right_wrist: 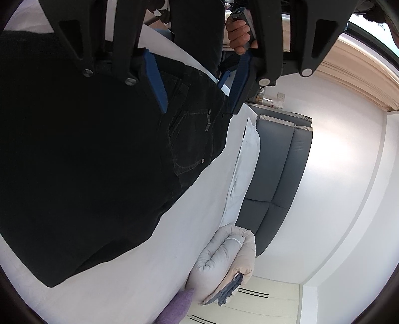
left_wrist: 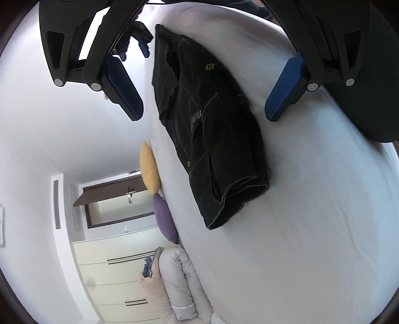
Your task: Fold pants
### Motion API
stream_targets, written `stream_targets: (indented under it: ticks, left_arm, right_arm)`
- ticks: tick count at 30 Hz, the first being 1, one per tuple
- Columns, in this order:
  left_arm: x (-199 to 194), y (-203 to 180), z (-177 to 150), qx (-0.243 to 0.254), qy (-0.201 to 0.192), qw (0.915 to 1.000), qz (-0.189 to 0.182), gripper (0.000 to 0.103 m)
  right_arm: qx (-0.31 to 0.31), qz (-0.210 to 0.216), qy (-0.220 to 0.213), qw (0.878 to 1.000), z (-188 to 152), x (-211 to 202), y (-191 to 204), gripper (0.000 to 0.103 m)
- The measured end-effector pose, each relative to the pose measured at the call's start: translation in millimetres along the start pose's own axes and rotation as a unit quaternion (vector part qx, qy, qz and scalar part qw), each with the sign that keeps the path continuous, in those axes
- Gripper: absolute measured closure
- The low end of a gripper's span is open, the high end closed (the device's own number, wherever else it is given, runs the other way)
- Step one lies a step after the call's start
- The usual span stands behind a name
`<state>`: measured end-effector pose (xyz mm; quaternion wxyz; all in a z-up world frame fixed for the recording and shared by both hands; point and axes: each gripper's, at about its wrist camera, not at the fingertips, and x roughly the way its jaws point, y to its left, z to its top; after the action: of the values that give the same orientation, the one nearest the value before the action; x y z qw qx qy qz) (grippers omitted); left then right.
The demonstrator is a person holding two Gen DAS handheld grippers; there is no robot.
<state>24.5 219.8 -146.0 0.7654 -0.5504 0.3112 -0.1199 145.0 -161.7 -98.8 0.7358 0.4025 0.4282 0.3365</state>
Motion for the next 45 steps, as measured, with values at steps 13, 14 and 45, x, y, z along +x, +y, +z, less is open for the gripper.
stream_targets:
  ticks: [13,14,45]
  left_arm:
    - [33.0,24.1,24.4,-0.053,-0.001,0.9982,-0.026,0.051]
    - [35.4,28.0,26.3,-0.062,0.003,0.9978,-0.024,0.059]
    - [65.0,-127.7,12.5,0.231,-0.014,0.9693,0.083,0.089]
  right_arm:
    - [-0.005,-0.02,0.028,0.999,24.1,31.4,-0.7,0.064]
    - [-0.009,-0.032,0.035,0.999,29.2,37.6,0.6,0.067]
    - [-0.019,-0.14,0.081,0.987,55.0,96.2,-31.0,0.103]
